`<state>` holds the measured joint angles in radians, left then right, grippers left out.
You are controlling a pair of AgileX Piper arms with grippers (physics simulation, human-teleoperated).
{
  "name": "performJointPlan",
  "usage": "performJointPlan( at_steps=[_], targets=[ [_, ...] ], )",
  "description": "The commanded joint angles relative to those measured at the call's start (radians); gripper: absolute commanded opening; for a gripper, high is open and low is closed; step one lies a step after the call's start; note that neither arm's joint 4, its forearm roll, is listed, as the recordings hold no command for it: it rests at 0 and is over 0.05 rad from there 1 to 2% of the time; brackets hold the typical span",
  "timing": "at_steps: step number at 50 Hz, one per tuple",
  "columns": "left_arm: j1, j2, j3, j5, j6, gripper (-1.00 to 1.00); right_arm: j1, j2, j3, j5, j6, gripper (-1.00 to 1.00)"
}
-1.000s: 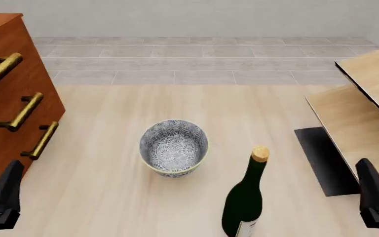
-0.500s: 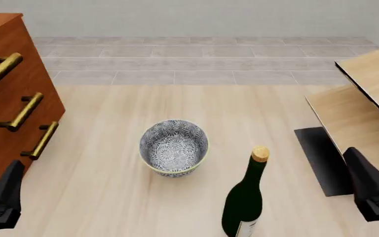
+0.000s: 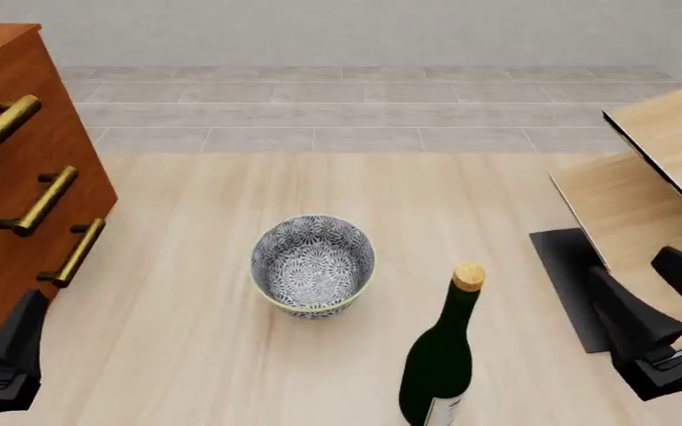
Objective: Put the wine bottle on the wine rack.
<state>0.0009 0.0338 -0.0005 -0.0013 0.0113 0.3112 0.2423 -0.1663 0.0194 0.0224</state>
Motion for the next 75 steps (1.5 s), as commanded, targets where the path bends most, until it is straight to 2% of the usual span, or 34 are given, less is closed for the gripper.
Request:
performJointPlan(
  at_steps=[1,31,45,68,70,72,75],
  targets=[
    [0.001,0.005,0.000,0.009,0.002,1.00,0.058,0.017,-0.028,0.024,0.010,1.00],
    [0.006,-0.012,0.000,0.031,0.002,1.00,0.244,0.102,-0.038,-0.017,0.035,1.00],
    [0.005,-0.003,0.000,0.023,0.001,1.00,0.304,0.119,-0.019,-0.037,0.051,1.00],
    [-0.002,-0.007,0.000,0.028,0.014,1.00,0.372,0.236,0.012,-0.160,0.068,1.00],
    [-0.001,-0.015,0.000,0.034,0.017,1.00,0.376,0.214,0.008,-0.157,0.089,1.00],
    [-0.003,-0.023,0.000,0.043,0.020,1.00,0.385,0.259,0.004,-0.180,0.062,1.00],
    [-0.002,-0.026,0.000,0.046,0.018,1.00,0.389,0.283,0.009,-0.209,0.063,1.00]
  ],
)
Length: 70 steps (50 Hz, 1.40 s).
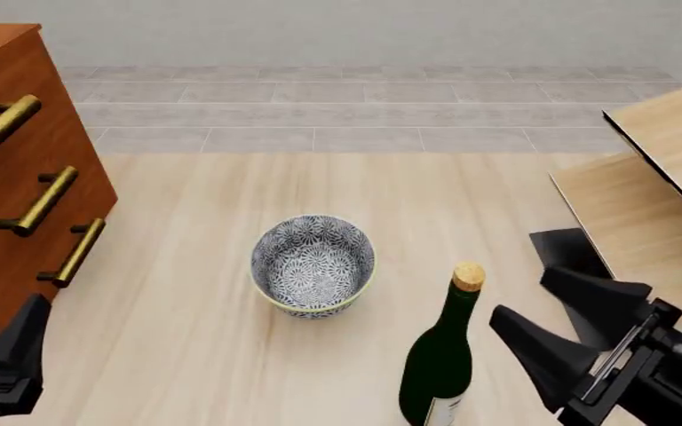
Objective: Put the wine bottle on the wine rack.
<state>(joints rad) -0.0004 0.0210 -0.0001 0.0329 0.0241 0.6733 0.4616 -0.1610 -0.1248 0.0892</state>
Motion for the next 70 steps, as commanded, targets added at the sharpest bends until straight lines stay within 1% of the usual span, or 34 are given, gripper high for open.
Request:
performJointPlan(
  at_steps=[1,4,5,8,11,27,32,35,45,48,65,66,70],
  targets=[
    [0.002,-0.014,0.000,0.012,0.002,1.00,0.032,0.083,0.004,-0.079,-0.006,1.00],
    [0.005,-0.016,0.000,0.014,0.006,1.00,0.037,0.117,0.004,-0.110,-0.011,1.00],
    [0.004,-0.016,0.000,0.016,0.007,1.00,0.049,0.147,0.002,-0.130,-0.021,1.00],
    [0.005,-0.016,0.000,0.017,0.006,1.00,0.053,0.163,0.003,-0.151,-0.014,1.00],
    [0.009,-0.016,0.000,0.016,0.006,1.00,0.069,0.208,0.002,-0.188,-0.019,1.00],
    [0.017,-0.015,0.000,0.012,0.007,1.00,0.098,0.286,-0.009,-0.259,-0.022,1.00],
    [0.021,-0.017,0.000,0.013,0.003,1.00,0.105,0.316,-0.028,-0.276,-0.028,1.00],
    [0.022,-0.017,0.000,0.015,0.004,1.00,0.105,0.321,-0.035,-0.285,-0.022,1.00],
    [0.019,-0.013,0.000,0.010,0.007,1.00,0.116,0.389,-0.033,-0.354,-0.022,1.00],
    [0.023,-0.013,0.000,0.008,-0.002,1.00,0.122,0.412,-0.032,-0.377,-0.016,1.00],
    [0.025,-0.013,0.000,0.011,0.007,1.00,0.131,0.439,-0.023,-0.407,-0.004,1.00],
    [0.026,-0.013,0.000,0.009,0.008,1.00,0.127,0.439,-0.023,-0.406,-0.004,-1.00],
    [0.027,-0.013,0.000,0.008,0.008,1.00,0.131,0.432,-0.023,-0.397,-0.004,-1.00]
  ],
)
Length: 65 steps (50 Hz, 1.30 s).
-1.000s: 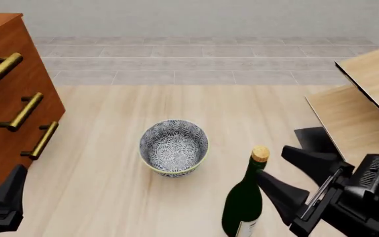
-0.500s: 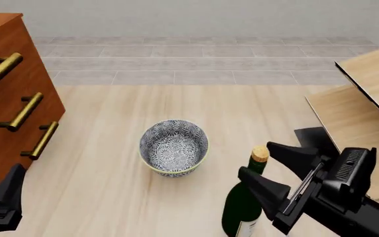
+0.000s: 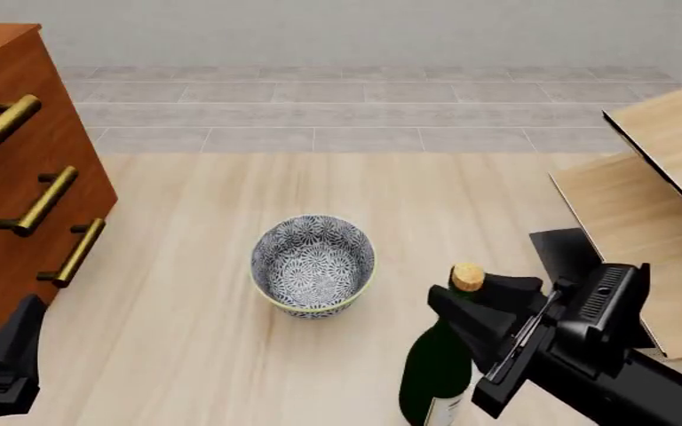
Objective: Put the wine bottle on the wine rack.
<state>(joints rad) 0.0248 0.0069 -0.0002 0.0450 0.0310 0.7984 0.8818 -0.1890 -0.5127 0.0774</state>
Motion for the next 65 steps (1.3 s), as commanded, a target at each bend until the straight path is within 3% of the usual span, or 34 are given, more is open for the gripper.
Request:
performJointPlan(
  at_steps=[1,17,36,51,56,57,65],
  targets=[
    [0.000,0.000,0.000,-0.002,0.002,1.00,0.007,0.011,0.005,-0.008,0.008,-1.00],
    [-0.004,0.004,0.000,-0.009,0.005,1.00,0.002,-0.012,0.000,0.019,-0.009,-1.00],
    [-0.010,0.024,0.000,-0.036,-0.004,1.00,-0.040,-0.175,-0.029,0.175,-0.047,-1.00],
    [-0.013,0.015,0.000,-0.038,-0.017,1.00,-0.058,-0.220,-0.111,0.272,-0.097,-1.00],
    [-0.011,0.010,0.000,-0.037,-0.018,1.00,-0.099,-0.255,-0.133,0.299,-0.127,-1.00],
    [-0.010,0.008,0.000,-0.036,-0.018,1.00,-0.116,-0.270,-0.142,0.313,-0.103,-1.00],
    [-0.007,0.002,0.000,-0.033,-0.031,1.00,-0.142,-0.274,-0.183,0.355,-0.127,-1.00]
  ],
)
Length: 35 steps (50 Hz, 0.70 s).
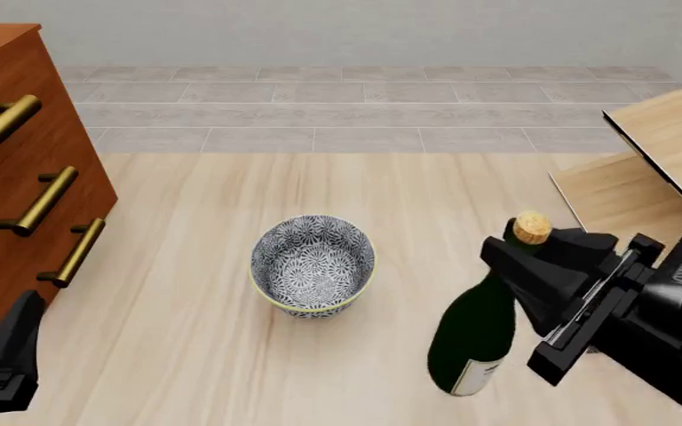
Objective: Put the wine bottle on the wine rack.
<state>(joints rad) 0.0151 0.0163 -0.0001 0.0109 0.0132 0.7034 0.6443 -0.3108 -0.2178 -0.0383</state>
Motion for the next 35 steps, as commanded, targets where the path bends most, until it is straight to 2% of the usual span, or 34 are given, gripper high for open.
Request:
performJointPlan(
  at_steps=[1,9,12,31,35],
  targets=[
    [0.001,-0.008,0.000,0.003,-0.009,1.00,-0.059,-0.037,-0.066,0.064,-0.019,-1.00],
    [0.001,-0.010,0.000,0.012,-0.008,1.00,-0.120,-0.061,-0.104,0.108,-0.026,-1.00],
    [0.000,-0.010,0.000,0.015,-0.011,1.00,-0.111,-0.057,-0.113,0.116,-0.035,-1.00],
    [-0.004,-0.006,0.000,0.010,-0.010,1.00,-0.188,-0.029,-0.242,0.212,-0.054,-1.00],
    [-0.004,-0.004,0.000,0.007,-0.012,1.00,-0.198,-0.013,-0.272,0.233,-0.078,-1.00]
  ],
)
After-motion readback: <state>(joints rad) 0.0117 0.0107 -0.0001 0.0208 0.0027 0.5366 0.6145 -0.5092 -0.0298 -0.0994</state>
